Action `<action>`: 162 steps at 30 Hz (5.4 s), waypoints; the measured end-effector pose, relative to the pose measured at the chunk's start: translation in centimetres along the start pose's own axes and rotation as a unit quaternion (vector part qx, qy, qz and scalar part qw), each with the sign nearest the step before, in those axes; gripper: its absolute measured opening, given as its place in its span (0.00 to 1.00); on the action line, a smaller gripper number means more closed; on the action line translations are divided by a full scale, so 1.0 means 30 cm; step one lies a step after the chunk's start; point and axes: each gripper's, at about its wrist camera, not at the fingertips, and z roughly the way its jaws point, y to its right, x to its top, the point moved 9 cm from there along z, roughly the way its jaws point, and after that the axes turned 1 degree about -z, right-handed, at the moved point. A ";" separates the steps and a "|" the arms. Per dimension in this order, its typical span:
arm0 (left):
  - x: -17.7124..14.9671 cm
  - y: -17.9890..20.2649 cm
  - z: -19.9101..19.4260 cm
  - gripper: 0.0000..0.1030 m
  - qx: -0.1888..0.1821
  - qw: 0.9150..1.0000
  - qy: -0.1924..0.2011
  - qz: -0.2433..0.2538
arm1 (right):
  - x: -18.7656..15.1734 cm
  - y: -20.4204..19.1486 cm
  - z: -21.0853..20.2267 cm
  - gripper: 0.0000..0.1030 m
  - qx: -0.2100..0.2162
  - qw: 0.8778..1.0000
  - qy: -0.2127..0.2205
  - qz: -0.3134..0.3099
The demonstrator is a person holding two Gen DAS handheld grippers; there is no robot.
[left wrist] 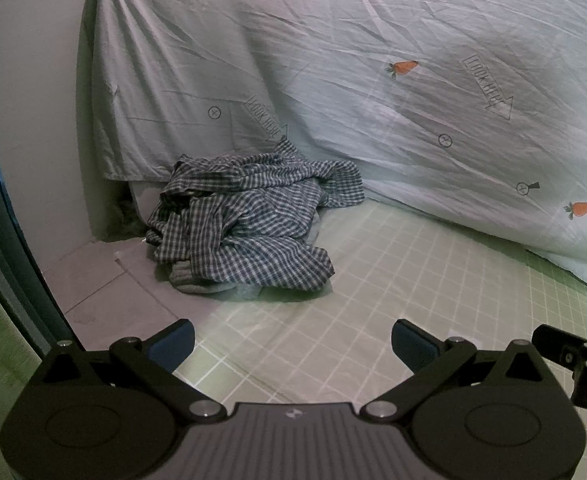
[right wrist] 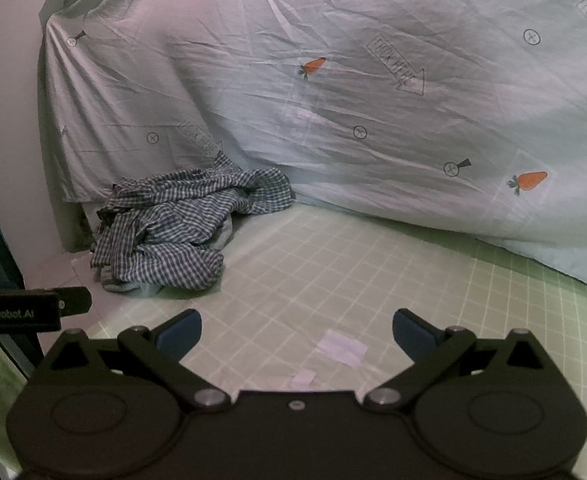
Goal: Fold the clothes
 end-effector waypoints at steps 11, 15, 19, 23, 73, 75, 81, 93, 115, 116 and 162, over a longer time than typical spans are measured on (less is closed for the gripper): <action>-0.001 -0.012 0.025 1.00 -0.003 1.000 -0.008 0.008 | -0.008 0.000 0.013 1.00 -0.001 1.000 0.001 0.003; 0.007 -0.010 0.058 1.00 -0.005 1.000 -0.016 0.008 | 0.003 0.011 0.024 1.00 -0.014 1.000 0.009 0.001; 0.012 -0.015 0.102 1.00 -0.006 1.000 -0.026 -0.001 | 0.021 0.048 0.064 1.00 -0.033 0.999 0.009 0.006; 0.036 -0.047 0.169 1.00 0.014 0.999 -0.042 -0.019 | 0.045 0.087 0.128 1.00 -0.044 0.999 0.001 0.015; 0.596 -0.431 0.881 0.08 0.066 0.974 -0.011 -0.218 | 0.521 -0.122 1.084 0.00 0.138 0.981 -0.032 0.135; 0.597 -0.387 0.827 0.08 0.049 0.977 -0.006 -0.207 | 0.518 -0.063 0.972 0.01 0.123 0.984 -0.007 0.125; 0.497 -0.143 0.643 0.07 -0.013 0.988 -0.017 -0.150 | 0.395 0.195 0.587 0.00 0.008 0.992 0.058 0.114; 0.043 0.464 0.382 0.07 -0.124 0.983 -0.118 -0.067 | -0.181 0.901 -0.140 0.01 -0.219 0.958 0.002 0.183; -0.075 0.935 0.297 0.49 -0.201 0.967 -0.119 0.102 | -0.668 1.256 -0.502 0.39 -0.286 0.877 -0.018 0.387; -0.075 0.949 0.300 0.50 -0.207 0.965 -0.121 0.109 | -0.675 1.247 -0.503 0.42 -0.286 0.876 -0.020 0.388; 0.186 1.021 0.205 0.02 -0.237 0.966 -0.065 0.079 | -0.570 1.255 -0.515 0.45 -0.286 0.865 0.011 0.413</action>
